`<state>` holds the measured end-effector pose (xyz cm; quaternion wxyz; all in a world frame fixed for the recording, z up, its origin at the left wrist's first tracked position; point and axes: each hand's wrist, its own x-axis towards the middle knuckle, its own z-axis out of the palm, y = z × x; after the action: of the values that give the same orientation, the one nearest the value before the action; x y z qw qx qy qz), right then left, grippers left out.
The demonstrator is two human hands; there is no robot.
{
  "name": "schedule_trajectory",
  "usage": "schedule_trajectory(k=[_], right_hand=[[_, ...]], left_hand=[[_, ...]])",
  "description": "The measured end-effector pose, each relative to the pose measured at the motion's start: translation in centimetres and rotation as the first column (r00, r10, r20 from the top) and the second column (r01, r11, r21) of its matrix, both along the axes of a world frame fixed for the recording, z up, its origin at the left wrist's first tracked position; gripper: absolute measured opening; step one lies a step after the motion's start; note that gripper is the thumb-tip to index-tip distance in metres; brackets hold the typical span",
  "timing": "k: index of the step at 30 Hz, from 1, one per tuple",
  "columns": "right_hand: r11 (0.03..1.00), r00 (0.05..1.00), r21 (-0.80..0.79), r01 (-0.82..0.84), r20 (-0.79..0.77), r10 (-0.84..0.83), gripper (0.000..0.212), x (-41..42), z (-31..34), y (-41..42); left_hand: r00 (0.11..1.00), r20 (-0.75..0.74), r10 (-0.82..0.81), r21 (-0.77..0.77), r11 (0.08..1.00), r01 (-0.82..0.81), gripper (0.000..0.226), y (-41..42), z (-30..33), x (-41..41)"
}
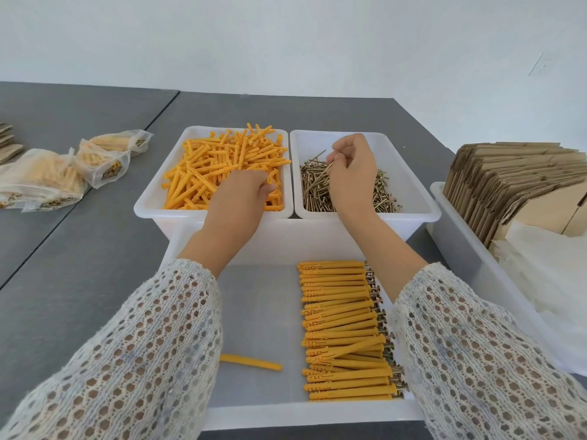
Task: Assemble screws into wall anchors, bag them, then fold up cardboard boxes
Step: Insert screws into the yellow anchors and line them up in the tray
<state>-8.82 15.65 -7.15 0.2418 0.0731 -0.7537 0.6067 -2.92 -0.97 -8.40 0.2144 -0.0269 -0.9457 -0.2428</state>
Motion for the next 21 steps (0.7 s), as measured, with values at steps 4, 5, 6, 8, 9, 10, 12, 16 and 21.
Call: schedule_trajectory(k=[4,5,6,8,9,10,12,16,21], right_hand=[[0.976,0.999,-0.218,0.01,0.046,0.0,0.026,-0.2,0.5,0.5],[0.958,0.996,-0.286,0.001,0.081,0.023,0.027,-0.3,0.6,0.7],[0.931,0.991,-0.365,-0.011,0.123,0.06,0.026,-0.4,0.7,0.9],[0.849,0.967,-0.527,-0.044,0.189,0.168,0.025,-0.6,0.9,1.2],[0.815,0.956,-0.576,-0.063,0.199,0.214,0.024,-0.5,0.9,1.3],[0.803,0.95,-0.591,-0.08,0.199,0.241,0.024,-0.5,1.0,1.3],[0.834,0.95,-0.541,-0.11,0.19,0.248,0.023,-0.3,1.1,1.1],[0.905,0.956,-0.397,-0.155,0.171,0.239,0.023,0.1,0.8,0.4],[0.924,0.96,-0.338,-0.181,0.144,0.241,0.021,0.2,0.5,0.0]], left_hand=[[0.998,-0.016,-0.067,-0.038,0.997,0.066,0.031,-0.1,0.1,0.2],[0.997,-0.014,-0.075,-0.058,0.996,0.074,0.031,-0.1,0.2,0.2],[0.997,-0.013,-0.077,-0.083,0.994,0.076,0.032,-0.1,0.2,0.2],[0.997,-0.008,-0.071,-0.131,0.989,0.069,0.034,-0.1,0.2,0.3],[0.998,-0.002,-0.061,-0.15,0.987,0.06,0.035,0.0,0.1,0.3],[0.999,0.007,-0.048,-0.164,0.985,0.048,0.036,0.0,0.1,0.3],[0.999,0.024,-0.026,-0.179,0.983,0.03,0.035,-0.1,-0.1,0.3],[0.998,0.049,-0.028,-0.221,0.974,0.038,0.033,0.1,-0.3,0.3],[0.997,0.062,-0.037,-0.216,0.975,0.05,0.034,0.1,-0.5,0.2]])
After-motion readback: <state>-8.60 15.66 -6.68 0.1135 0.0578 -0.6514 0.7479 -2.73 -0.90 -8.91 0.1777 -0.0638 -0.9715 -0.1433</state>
